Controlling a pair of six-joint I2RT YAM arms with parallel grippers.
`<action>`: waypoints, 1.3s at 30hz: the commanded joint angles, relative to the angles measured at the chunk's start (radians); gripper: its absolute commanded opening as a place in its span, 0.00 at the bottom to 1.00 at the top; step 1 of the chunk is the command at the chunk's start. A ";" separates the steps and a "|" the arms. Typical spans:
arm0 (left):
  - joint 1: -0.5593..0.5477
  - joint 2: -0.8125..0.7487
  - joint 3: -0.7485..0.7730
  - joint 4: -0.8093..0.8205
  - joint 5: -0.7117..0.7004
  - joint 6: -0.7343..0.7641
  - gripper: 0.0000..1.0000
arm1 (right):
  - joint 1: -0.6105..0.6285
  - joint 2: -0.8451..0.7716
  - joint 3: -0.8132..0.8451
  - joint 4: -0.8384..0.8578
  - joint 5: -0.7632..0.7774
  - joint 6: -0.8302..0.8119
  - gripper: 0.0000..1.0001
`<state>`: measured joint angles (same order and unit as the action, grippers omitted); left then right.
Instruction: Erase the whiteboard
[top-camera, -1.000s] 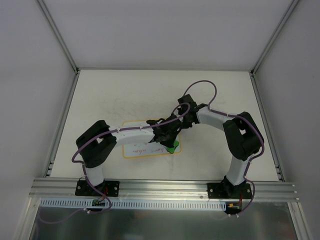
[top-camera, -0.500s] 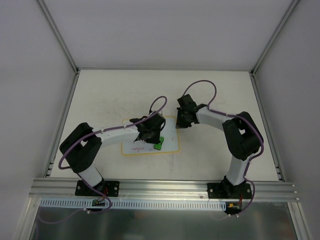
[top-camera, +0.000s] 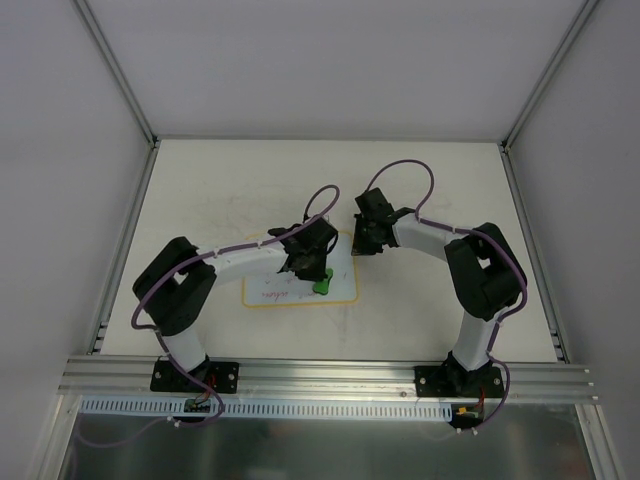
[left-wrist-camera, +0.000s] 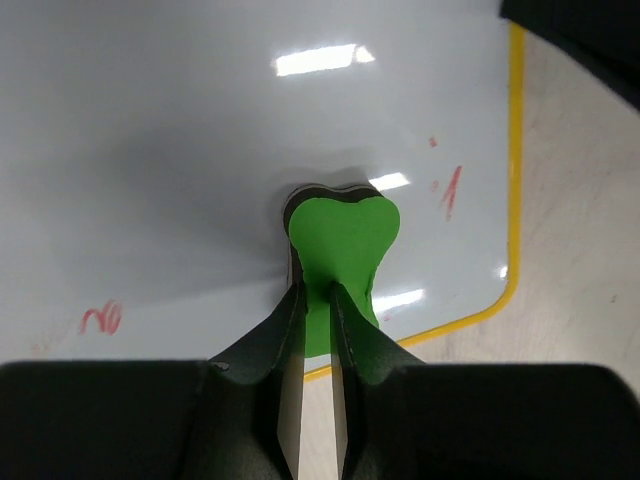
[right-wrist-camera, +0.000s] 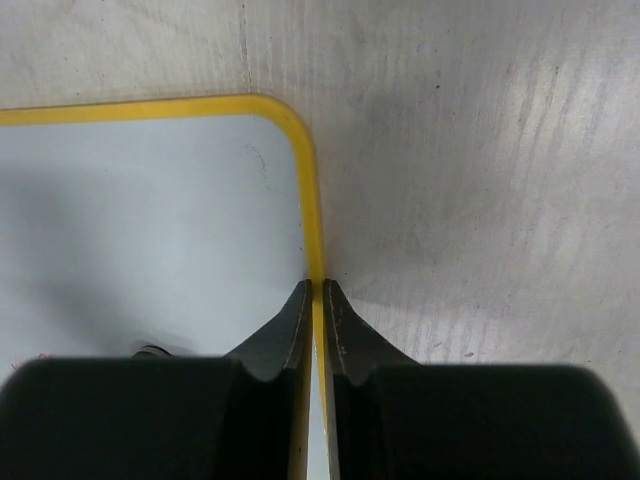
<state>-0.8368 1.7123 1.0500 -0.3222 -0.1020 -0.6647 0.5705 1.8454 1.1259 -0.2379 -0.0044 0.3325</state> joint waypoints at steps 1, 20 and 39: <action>-0.016 0.075 0.086 -0.020 0.045 0.005 0.00 | -0.008 0.069 -0.051 -0.095 0.067 -0.009 0.07; -0.054 0.257 0.213 -0.023 0.062 -0.076 0.00 | -0.006 0.075 -0.057 -0.097 0.061 0.007 0.08; 0.010 0.049 0.033 -0.225 -0.186 -0.052 0.00 | -0.017 0.080 -0.064 -0.095 0.063 0.014 0.08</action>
<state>-0.8581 1.7809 1.1397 -0.3866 -0.2024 -0.7517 0.5659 1.8469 1.1206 -0.2253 -0.0109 0.3588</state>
